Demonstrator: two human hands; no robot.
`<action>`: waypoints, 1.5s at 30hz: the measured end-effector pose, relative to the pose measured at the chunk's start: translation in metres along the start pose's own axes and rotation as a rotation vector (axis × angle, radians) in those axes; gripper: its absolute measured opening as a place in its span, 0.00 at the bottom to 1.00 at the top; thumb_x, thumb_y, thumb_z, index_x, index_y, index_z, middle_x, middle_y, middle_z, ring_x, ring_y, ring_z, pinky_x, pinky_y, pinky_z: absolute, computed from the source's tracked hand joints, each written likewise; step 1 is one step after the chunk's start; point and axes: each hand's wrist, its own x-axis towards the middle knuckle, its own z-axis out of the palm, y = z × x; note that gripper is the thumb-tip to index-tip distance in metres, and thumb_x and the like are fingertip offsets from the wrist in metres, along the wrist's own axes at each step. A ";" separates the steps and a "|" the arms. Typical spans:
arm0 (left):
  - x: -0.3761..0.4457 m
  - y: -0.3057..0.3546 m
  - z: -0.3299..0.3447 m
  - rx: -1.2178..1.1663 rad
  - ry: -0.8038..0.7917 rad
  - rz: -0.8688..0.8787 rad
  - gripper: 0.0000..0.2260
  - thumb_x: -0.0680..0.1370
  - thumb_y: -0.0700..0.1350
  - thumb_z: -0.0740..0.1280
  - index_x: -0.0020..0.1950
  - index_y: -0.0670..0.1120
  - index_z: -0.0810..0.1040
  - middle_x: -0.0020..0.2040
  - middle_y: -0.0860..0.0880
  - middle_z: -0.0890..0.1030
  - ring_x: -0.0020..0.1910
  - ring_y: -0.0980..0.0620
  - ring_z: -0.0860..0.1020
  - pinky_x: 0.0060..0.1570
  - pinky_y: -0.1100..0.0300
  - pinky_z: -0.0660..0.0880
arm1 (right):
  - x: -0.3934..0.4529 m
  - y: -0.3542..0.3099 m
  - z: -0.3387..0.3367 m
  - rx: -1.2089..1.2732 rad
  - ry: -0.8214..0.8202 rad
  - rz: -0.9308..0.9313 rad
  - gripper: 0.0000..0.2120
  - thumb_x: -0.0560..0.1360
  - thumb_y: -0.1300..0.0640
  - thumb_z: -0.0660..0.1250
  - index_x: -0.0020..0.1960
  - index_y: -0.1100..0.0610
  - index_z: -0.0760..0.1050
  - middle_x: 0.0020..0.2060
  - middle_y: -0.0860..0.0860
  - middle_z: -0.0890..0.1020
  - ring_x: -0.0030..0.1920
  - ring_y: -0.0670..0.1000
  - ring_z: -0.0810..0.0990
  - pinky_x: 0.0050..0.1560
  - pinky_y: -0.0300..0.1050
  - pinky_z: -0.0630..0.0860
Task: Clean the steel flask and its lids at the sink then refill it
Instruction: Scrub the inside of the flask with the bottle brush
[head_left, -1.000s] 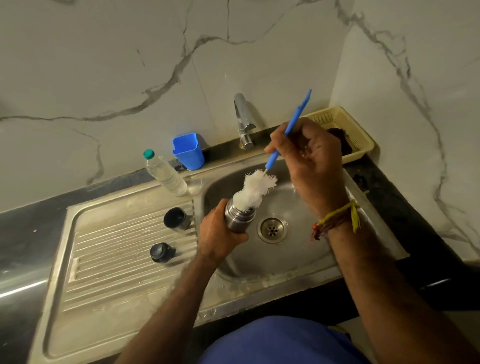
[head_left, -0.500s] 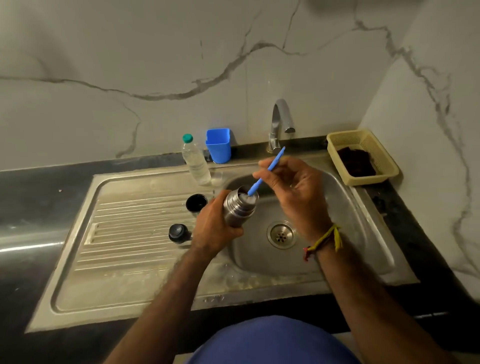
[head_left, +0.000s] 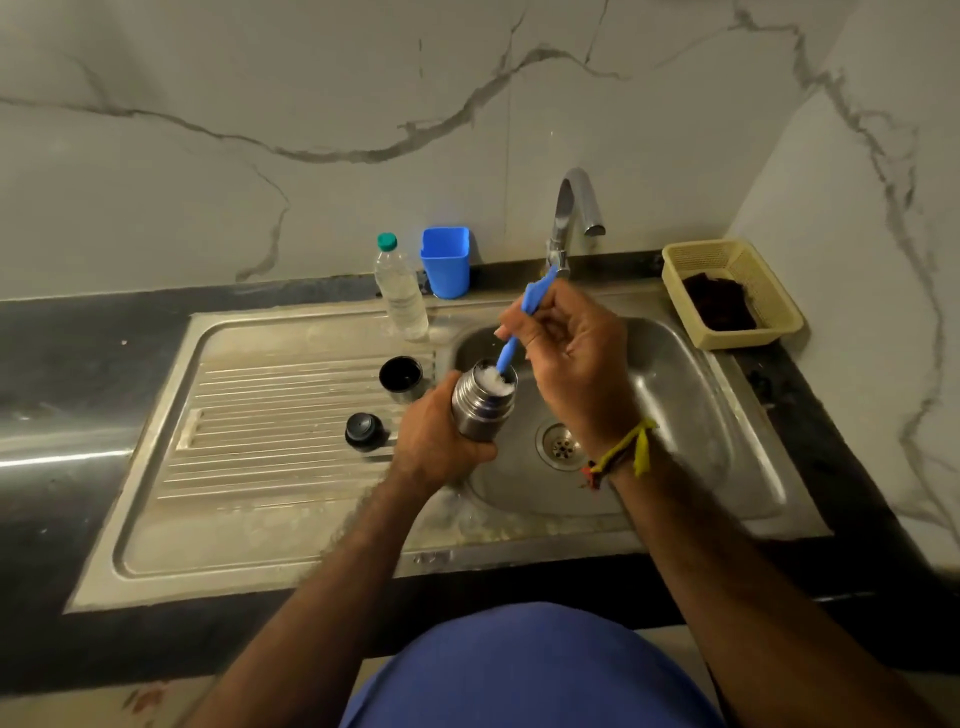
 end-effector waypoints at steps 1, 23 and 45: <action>-0.001 -0.001 0.000 -0.004 0.002 0.002 0.33 0.59 0.44 0.82 0.62 0.50 0.77 0.49 0.55 0.82 0.47 0.51 0.81 0.47 0.59 0.75 | 0.001 -0.001 -0.001 -0.003 0.048 -0.041 0.08 0.79 0.62 0.68 0.48 0.68 0.77 0.39 0.57 0.84 0.40 0.50 0.84 0.43 0.42 0.82; 0.001 -0.010 -0.006 -0.041 0.003 -0.008 0.31 0.57 0.48 0.80 0.58 0.57 0.76 0.46 0.58 0.84 0.45 0.54 0.83 0.46 0.56 0.78 | -0.004 0.010 0.010 0.027 0.073 -0.016 0.09 0.80 0.59 0.66 0.47 0.66 0.78 0.38 0.52 0.83 0.38 0.49 0.84 0.41 0.46 0.82; 0.000 -0.012 -0.006 -0.038 0.010 -0.015 0.30 0.57 0.47 0.80 0.57 0.57 0.76 0.44 0.59 0.83 0.43 0.59 0.82 0.43 0.62 0.75 | -0.004 0.015 0.009 -0.009 0.103 -0.064 0.12 0.81 0.56 0.64 0.47 0.65 0.79 0.38 0.52 0.84 0.40 0.51 0.84 0.43 0.47 0.81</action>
